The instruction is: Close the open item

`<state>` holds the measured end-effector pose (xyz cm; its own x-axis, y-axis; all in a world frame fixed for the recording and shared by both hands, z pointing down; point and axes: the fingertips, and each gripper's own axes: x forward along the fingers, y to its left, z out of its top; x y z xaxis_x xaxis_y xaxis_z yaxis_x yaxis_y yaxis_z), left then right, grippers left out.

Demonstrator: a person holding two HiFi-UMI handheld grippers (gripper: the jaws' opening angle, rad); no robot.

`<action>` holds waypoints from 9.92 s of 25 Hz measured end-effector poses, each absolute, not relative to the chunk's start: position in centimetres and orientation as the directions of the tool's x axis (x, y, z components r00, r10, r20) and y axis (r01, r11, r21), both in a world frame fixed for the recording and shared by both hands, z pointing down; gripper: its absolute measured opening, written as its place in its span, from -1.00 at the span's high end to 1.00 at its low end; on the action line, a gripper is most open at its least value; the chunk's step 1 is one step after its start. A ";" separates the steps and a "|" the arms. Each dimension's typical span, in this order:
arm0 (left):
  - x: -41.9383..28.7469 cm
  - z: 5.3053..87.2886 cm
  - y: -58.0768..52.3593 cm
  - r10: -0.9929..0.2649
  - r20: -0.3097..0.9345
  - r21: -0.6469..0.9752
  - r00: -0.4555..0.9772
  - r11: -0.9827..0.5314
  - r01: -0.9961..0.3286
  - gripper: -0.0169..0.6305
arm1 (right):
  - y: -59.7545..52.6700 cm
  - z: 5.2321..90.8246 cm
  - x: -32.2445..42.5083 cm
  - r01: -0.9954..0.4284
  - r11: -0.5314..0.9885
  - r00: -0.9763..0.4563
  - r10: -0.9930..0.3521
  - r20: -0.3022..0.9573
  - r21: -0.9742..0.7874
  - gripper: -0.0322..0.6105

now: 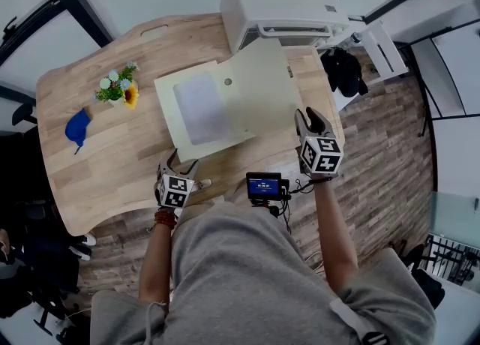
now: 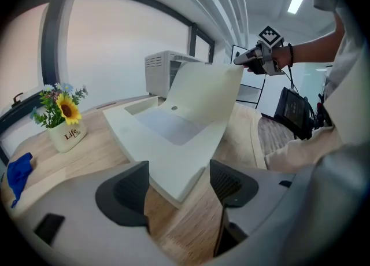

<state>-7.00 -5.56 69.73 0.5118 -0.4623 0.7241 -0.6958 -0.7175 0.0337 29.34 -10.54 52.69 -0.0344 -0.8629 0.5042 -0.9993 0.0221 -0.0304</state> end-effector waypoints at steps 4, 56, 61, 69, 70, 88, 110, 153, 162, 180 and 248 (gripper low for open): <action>-7.1 69.8 -5.5 -0.466 0.724 0.017 0.509 -0.724 -0.689 -0.02 | -10.5 53.4 29.4 -0.999 0.019 -0.034 -0.854 0.519 -0.034 0.48; -6.9 69.7 -5.6 -0.462 0.717 0.018 0.522 -0.736 -0.677 -0.02 | -6.7 55.9 29.8 -0.972 -0.120 -0.012 -0.835 0.551 -0.203 0.86; -6.9 69.7 -5.7 -0.462 0.716 0.017 0.524 -0.738 -0.674 -0.02 | -6.1 56.0 29.8 -0.971 -0.123 -0.012 -0.834 0.552 -0.206 0.86; -6.9 69.8 -5.7 -0.464 0.716 0.015 0.521 -0.736 -0.677 -0.02 | -5.7 56.0 30.0 -0.971 -0.120 -0.013 -0.834 0.552 -0.205 0.86; -6.9 69.8 -5.7 -0.465 0.716 0.013 0.520 -0.736 -0.677 -0.02 | -5.7 56.0 29.9 -0.972 -0.116 -0.016 -0.835 0.550 -0.205 0.86; -6.9 69.8 -5.7 -0.479 0.715 0.008 0.510 -0.724 -0.690 -0.03 | -5.6 55.1 28.5 -0.974 -0.032 -0.093 -0.846 0.525 -0.223 0.86; -7.0 69.8 -5.8 -0.481 0.707 0.011 0.518 -0.726 -0.688 -0.03 | -6.5 54.4 26.3 -0.960 0.045 -0.186 -0.837 0.514 -0.275 0.86; -6.8 69.8 -5.9 -0.493 0.691 0.024 0.528 -0.715 -0.699 -0.03 | -6.7 52.9 20.4 -0.920 0.225 -0.360 -0.810 0.463 -0.322 0.85; -6.8 69.7 -5.9 -0.499 0.688 0.022 0.528 -0.712 -0.702 -0.03 | -6.9 52.8 18.9 -0.901 0.273 -0.411 -0.790 0.455 -0.338 0.85; -6.8 69.7 -5.9 -0.502 0.679 0.026 0.536 -0.713 -0.701 -0.03 | -7.1 52.6 16.0 -0.878 0.342 -0.468 -0.761 0.450 -0.335 0.83; -8.1 74.0 -2.6 -0.384 0.747 0.114 0.543 -0.730 -0.674 -0.06 | -7.8 54.2 1.8 -0.703 0.631 -0.681 -0.465 0.566 -0.328 0.86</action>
<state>-8.10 -2.60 73.96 0.5429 -0.3842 0.7468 -0.6736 -0.7303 0.1139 1.75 -7.79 54.19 -0.6809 -0.4649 0.5659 -0.7031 0.6311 -0.3277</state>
